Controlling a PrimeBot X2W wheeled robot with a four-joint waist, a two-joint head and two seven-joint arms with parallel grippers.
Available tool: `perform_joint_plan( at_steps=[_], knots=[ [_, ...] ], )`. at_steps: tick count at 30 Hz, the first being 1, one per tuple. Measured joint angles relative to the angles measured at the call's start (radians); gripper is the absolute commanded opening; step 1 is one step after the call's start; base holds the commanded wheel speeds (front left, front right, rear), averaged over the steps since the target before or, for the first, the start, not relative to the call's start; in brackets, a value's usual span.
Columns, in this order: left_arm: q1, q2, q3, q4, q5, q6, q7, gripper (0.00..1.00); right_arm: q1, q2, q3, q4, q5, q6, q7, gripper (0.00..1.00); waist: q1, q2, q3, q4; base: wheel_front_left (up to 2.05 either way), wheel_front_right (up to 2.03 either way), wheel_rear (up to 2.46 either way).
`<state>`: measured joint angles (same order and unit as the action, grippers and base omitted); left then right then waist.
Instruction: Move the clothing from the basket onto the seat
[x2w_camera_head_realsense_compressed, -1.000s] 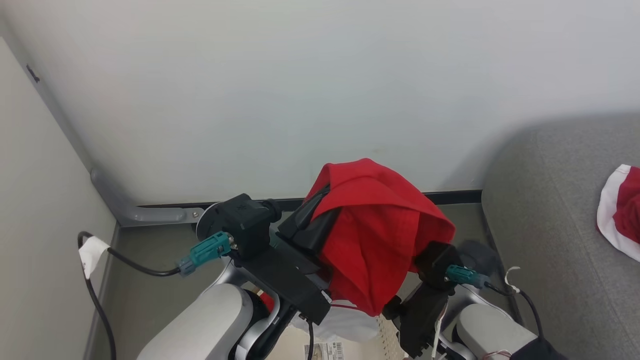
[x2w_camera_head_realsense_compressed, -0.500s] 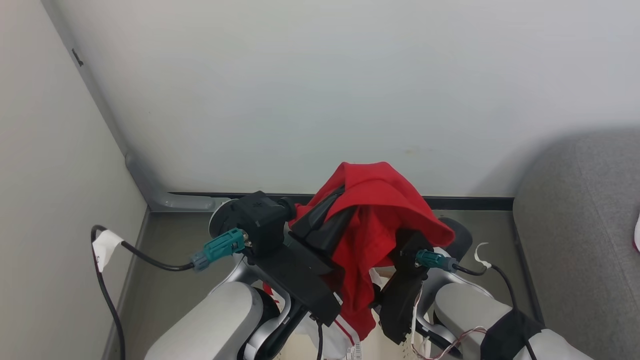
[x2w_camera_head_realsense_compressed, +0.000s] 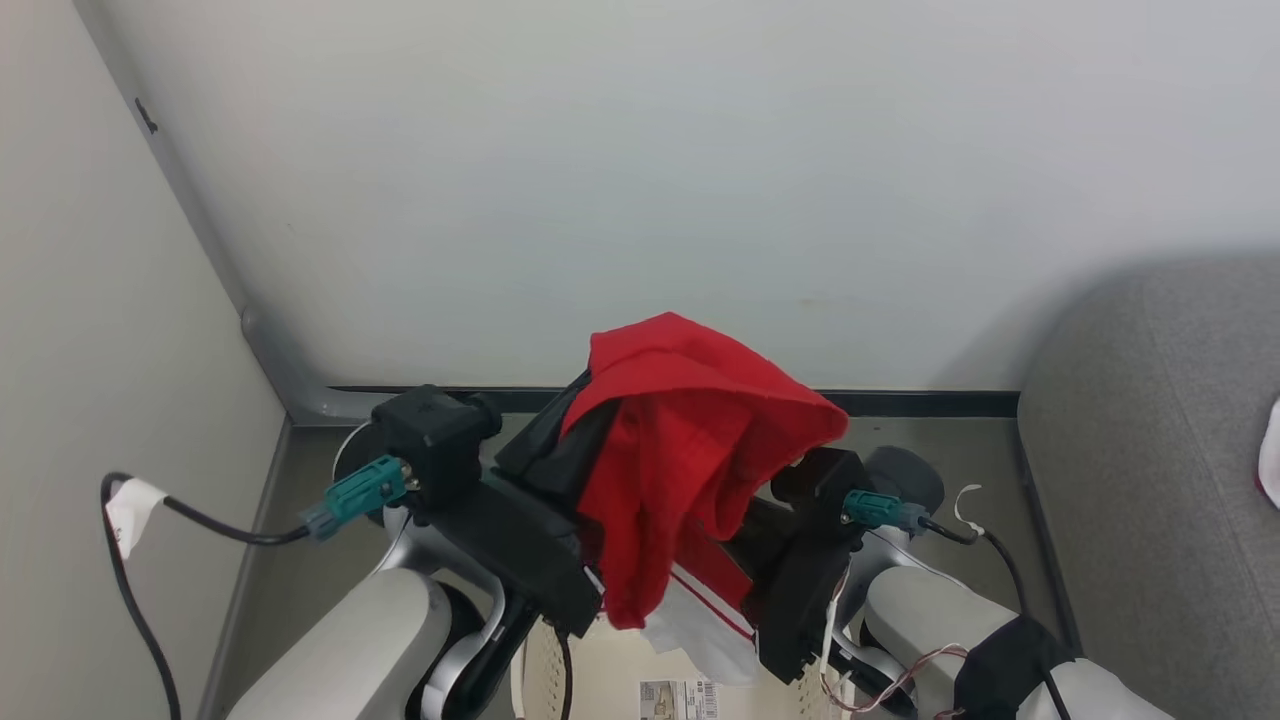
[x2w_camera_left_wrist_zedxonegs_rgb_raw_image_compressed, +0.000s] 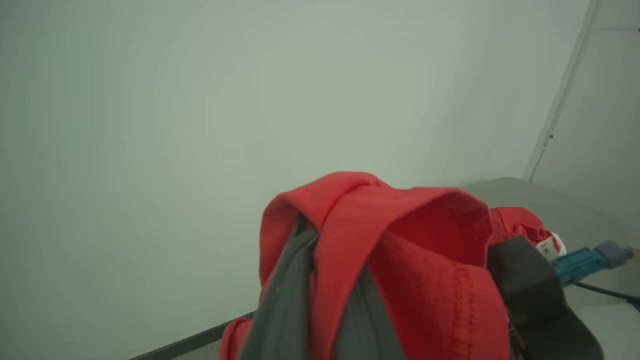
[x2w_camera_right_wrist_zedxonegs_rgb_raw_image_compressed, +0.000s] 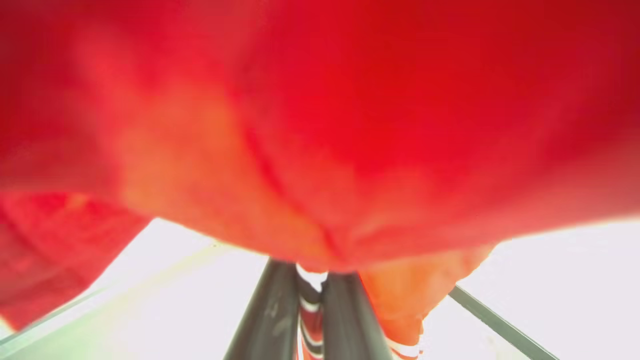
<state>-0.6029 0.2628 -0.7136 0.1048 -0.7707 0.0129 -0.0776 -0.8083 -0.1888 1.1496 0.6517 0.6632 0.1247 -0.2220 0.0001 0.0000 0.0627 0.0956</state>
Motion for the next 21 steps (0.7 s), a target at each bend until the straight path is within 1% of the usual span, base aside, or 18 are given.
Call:
perform_joint_plan(
  at_steps=[3, 6, 8, 14, 20, 21],
  knots=[
    [0.039, 0.018, 0.005, -0.001, -0.024, 0.006, -0.001, 0.00, 0.002, 0.005, -0.017, 0.000, 0.035, 0.000, -0.009, 0.00, 0.0000, 0.0000, 0.000, -0.015, 0.00, 0.00, 0.00],
    [0.079, 0.031, 0.012, 0.005, -0.028, 0.020, -0.004, 0.00, 0.003, 0.004, -0.022, 0.000, 0.047, 0.000, -0.010, 0.00, 0.0000, 0.0001, 0.001, -0.031, 0.00, 0.00, 0.00],
    [0.091, 0.038, 0.016, 0.015, -0.028, 0.023, -0.005, 0.00, 0.011, 0.001, -0.044, -0.001, 0.062, 0.000, -0.016, 0.00, 0.0000, 0.0000, 0.001, -0.041, 0.00, 0.00, 0.00],
    [0.135, 0.045, 0.018, 0.000, -0.029, 0.031, -0.023, 0.00, 0.079, -0.037, -0.134, -0.004, 0.114, 0.000, -0.026, 0.00, 0.0000, 0.0000, -0.002, -0.055, 0.00, 0.00, 0.00],
    [0.195, 0.046, -0.006, -0.008, -0.038, 0.031, -0.031, 0.00, 0.093, -0.067, -0.199, -0.039, 0.130, -0.003, -0.027, 0.00, 0.0000, 0.0000, -0.007, -0.067, 0.00, 0.00, 0.00],
    [0.202, 0.042, -0.009, -0.009, -0.038, 0.032, -0.031, 0.47, 0.100, -0.075, -0.211, -0.048, 0.135, -0.006, -0.027, 0.00, -0.0001, 0.0000, -0.007, -0.070, 0.00, 0.00, 0.00]
  ],
)
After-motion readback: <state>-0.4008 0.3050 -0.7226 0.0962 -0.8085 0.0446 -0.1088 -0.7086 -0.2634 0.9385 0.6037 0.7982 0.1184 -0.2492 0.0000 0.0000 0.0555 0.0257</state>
